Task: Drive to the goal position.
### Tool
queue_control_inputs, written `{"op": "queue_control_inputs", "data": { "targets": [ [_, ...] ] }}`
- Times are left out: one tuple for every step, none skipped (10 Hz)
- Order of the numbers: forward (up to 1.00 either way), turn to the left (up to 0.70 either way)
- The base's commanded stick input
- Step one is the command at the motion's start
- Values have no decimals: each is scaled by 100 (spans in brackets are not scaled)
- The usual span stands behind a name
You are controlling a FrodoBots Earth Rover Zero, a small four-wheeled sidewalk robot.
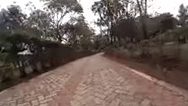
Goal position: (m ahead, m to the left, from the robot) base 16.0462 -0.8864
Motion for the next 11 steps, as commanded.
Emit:
{"op": "queue_control_inputs", "data": {
  "targets": [
    [70, 0],
    [70, 0],
    [70, 0],
    [70, 0],
    [70, 0],
    [70, 0],
    [70, 0],
    [70, 0],
    [70, 0],
    [70, 0],
    [70, 0]
  ]
}}
